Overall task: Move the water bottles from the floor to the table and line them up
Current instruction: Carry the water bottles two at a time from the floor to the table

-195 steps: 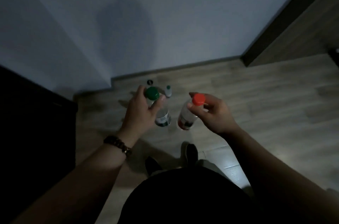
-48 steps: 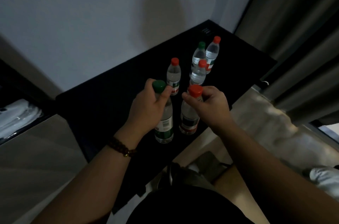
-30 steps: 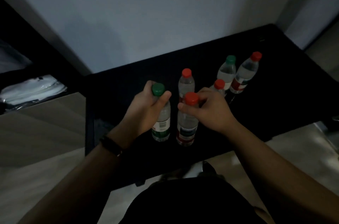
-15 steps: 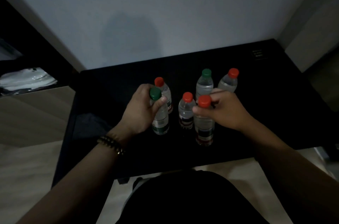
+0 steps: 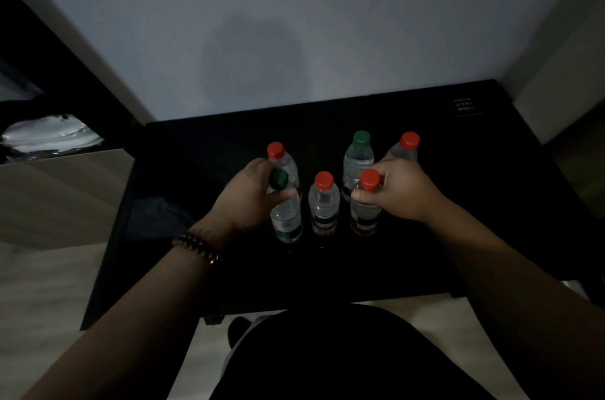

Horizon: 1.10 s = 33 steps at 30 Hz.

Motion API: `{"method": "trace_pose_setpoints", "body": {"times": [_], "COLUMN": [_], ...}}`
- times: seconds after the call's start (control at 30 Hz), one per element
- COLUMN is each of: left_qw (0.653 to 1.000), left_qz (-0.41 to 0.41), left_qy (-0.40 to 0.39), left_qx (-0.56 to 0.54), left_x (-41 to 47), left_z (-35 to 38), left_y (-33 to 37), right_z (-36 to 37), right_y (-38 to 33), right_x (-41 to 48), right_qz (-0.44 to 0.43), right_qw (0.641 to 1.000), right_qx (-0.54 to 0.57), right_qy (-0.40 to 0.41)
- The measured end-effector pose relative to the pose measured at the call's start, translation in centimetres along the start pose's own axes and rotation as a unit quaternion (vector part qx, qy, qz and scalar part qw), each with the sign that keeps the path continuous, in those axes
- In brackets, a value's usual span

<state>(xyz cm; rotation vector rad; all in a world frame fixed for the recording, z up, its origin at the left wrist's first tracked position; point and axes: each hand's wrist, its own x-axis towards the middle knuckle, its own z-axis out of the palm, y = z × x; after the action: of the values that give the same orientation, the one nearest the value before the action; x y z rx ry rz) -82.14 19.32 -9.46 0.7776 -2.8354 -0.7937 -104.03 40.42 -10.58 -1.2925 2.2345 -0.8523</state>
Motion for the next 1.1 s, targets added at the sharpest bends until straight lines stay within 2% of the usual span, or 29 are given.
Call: {"method": "trace_pose_setpoints", "body": {"times": [0.23, 0.5, 0.93, 1.1], "left_qw": [1.000, 1.000, 0.997, 0.996], "left_qz": [-0.007, -0.019, -0.062, -0.076], "left_qy": [-0.011, -0.006, 0.023, 0.019], "left_qx": [0.001, -0.010, -0.032, -0.030], "left_x": [0.2, -0.2, -1.4, -1.7], "left_z": [0.9, 1.9, 2.7, 2.6], "left_y": [0.0, -0.8, -0.9, -0.3], "right_z": [0.0, 0.3, 0.0, -0.5], "right_y": [-0.1, -1.1, -3.2, -4.2], "right_x": [0.2, 0.2, -0.7, -1.0], "right_qz": [0.062, 0.109, 0.152, 0.143], "right_qw": [0.998, 0.993, 0.985, 0.986], "right_qx": [0.005, -0.049, -0.078, -0.087], "right_qy": [-0.009, -0.009, -0.019, -0.021]}}
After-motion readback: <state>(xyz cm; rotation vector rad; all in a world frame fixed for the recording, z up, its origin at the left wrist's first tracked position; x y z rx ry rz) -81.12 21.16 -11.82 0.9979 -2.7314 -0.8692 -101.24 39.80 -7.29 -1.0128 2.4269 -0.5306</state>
